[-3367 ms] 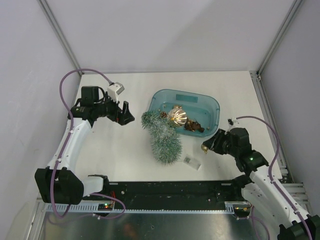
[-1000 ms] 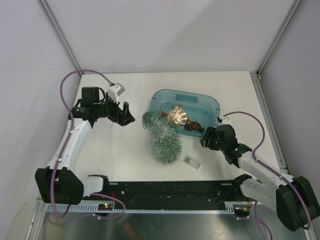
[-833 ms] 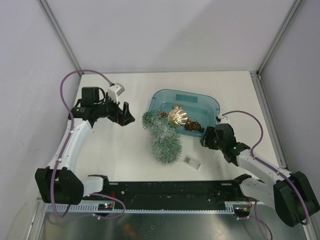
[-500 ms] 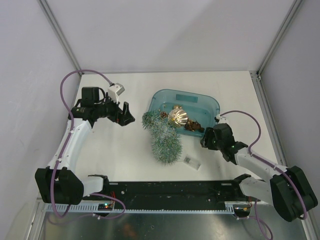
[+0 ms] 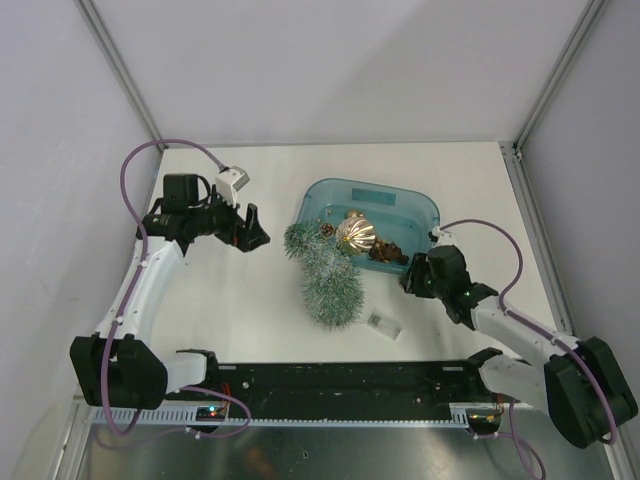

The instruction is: Decorate the small christmas tree

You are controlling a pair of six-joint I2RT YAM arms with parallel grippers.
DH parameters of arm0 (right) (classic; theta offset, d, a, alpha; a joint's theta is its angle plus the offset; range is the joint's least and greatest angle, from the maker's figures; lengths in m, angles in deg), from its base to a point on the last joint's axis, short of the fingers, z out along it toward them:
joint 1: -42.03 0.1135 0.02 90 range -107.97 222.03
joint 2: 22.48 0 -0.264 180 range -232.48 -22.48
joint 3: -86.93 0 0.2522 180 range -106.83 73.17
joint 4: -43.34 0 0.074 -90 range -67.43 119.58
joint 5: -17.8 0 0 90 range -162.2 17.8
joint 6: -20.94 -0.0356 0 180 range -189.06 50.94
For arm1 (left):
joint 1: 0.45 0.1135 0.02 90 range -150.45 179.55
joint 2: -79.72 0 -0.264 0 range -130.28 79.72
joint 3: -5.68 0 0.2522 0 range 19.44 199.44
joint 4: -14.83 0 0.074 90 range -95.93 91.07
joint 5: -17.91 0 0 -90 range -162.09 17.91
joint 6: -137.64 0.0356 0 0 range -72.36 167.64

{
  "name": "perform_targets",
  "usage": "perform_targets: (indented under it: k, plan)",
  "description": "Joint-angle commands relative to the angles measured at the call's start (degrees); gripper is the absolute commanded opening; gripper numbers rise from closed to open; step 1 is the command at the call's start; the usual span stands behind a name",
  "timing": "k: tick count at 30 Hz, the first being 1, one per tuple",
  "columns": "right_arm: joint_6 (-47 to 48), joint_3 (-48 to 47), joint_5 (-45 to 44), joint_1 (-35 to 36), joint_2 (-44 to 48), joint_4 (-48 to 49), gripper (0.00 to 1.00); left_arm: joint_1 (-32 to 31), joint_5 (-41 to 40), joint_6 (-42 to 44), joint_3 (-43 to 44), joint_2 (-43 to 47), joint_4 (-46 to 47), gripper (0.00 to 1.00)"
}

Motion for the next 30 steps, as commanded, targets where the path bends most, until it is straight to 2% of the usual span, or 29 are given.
perform_targets:
  k: [1,5,11,14,20,30]
  plan:
    - [1.67,-2.36,3.46,0.73,6.73,-0.01,0.31,0.45,0.42,0.72,-0.48,0.80,1.11,1.00]
    - [3.57,-2.98,9.98,1.53,18.36,-5.67,0.30,0.45,0.28,1.47,-0.98,0.44,1.33,1.00]
    - [2.54,-6.21,25.92,1.64,37.23,-14.77,0.36,0.42,1.02,1.63,-1.04,-0.16,1.64,1.00]
    - [0.22,-8.82,29.75,1.67,41.77,-18.69,0.36,0.37,1.43,1.57,-0.90,-0.22,1.71,1.00]
    - [-0.85,-12.84,34.99,1.58,43.02,-22.42,0.35,0.37,2.03,1.52,-1.26,0.08,1.80,1.00]
    - [5.27,-18.49,42.71,1.68,36.65,-24.67,0.34,0.38,2.18,1.64,-2.11,0.55,1.80,1.00]
